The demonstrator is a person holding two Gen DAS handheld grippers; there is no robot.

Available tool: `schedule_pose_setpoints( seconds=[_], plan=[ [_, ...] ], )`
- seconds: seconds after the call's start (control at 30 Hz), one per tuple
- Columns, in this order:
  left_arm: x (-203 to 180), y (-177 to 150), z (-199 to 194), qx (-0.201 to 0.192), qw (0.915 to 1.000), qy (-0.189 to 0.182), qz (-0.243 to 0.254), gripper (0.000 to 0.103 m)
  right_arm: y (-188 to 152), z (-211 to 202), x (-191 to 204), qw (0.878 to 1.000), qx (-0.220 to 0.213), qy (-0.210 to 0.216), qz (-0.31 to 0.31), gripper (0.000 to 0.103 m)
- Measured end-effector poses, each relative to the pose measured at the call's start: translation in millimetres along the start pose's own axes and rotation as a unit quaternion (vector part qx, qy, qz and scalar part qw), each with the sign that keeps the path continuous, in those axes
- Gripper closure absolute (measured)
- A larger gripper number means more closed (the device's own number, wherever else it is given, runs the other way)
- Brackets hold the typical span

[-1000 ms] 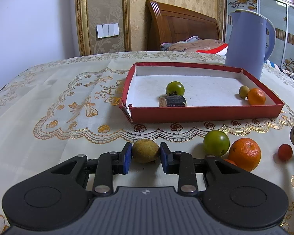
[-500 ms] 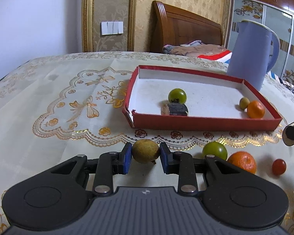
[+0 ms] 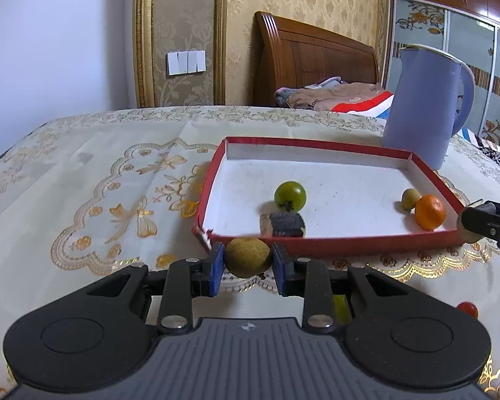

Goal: Organize fruits
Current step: 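Carry the brown fruit and black cylinder over the red tray with both tools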

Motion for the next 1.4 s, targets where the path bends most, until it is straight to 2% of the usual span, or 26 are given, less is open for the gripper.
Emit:
schedule_pose_setpoints(
  seconds=[0.57, 0.73, 0.97, 1.4],
  plan=[
    [-14.9, 42.9, 51.0, -0.007, 0.9999, 0.005, 0.008, 0.073, 17.2, 70.2, 13.8, 0.999, 0.033, 0.004, 0.013, 0.073],
    [-9.8, 51.9, 66.1, -0.007, 0.9998, 0.02, 0.003, 0.073, 19.3, 90.9, 13.0, 0.999, 0.047, 0.0, 0.017, 0.073],
    [-2.1, 59.9, 87.4, -0.003, 0.9993, 0.038, -0.005, 0.073, 18.3, 110.3, 15.3, 0.998, 0.066, 0.0, 0.02, 0.073],
    [-3.3, 54.5, 121.5, 0.03, 0.9987, 0.042, -0.001, 0.073, 15.5, 138.0, 14.5, 0.995, 0.096, 0.001, 0.022, 0.073]
  ],
)
Point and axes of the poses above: each gripper's, at about its wrist camera, not at the fingertips, and z roughly the way its jaws point, x to its left, y to its top, the point moved 10 cm from there along z, roughly the way its jaws point, and after that the axes turned 4 degrees about -y, right-handed, at the moved point
